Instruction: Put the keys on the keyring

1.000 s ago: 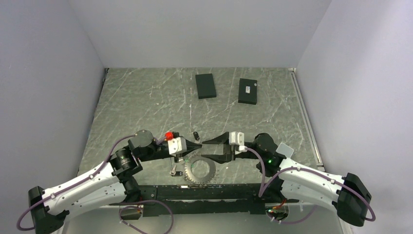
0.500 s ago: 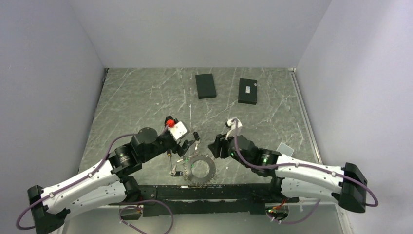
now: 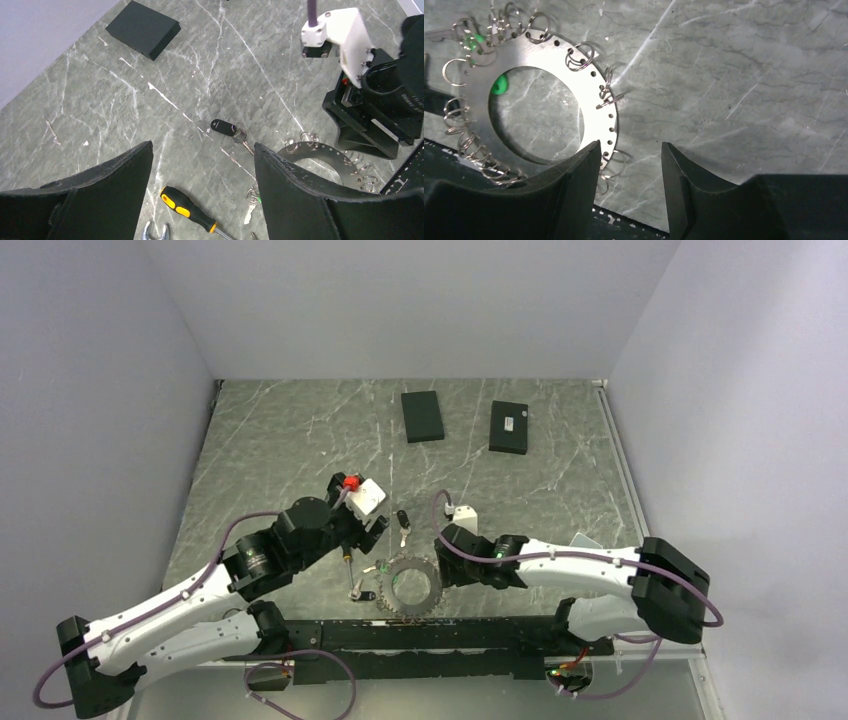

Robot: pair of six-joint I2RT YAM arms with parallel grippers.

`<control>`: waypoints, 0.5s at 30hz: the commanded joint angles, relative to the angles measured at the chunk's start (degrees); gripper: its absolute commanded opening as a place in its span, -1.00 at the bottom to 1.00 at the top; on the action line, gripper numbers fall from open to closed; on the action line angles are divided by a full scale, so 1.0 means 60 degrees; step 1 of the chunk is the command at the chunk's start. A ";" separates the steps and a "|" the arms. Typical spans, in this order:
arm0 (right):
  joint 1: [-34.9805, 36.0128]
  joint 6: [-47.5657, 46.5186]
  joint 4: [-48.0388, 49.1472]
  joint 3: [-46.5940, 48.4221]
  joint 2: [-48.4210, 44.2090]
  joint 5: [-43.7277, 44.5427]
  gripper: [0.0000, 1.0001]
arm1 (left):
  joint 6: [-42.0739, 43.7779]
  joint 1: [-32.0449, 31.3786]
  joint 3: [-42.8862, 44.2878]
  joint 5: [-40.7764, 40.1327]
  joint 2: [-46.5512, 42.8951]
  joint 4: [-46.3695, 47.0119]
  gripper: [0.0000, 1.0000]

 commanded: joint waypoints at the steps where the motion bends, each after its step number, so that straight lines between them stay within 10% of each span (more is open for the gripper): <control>1: -0.0581 -0.0557 0.0590 0.0328 0.0344 -0.0379 0.03 | -0.0344 -0.0022 -0.0081 -0.0274 -0.0283 0.0003 0.57; 8: -0.1546 -0.1119 0.0970 -0.0204 -0.0094 -0.1881 0.11 | 0.0001 -0.0031 -0.0028 -0.0343 -0.0411 -0.0440 0.57; 9: -0.1552 -0.1131 0.0678 -0.0205 -0.0269 -0.2014 -0.28 | 0.0113 -0.0032 -0.0047 -0.0352 -0.0439 -0.0455 0.58; 15: -0.1553 -0.1103 -0.0170 -0.0269 -0.1008 -0.3496 -0.36 | 0.0679 -0.0026 -0.0495 -0.0341 -0.0389 0.0288 0.58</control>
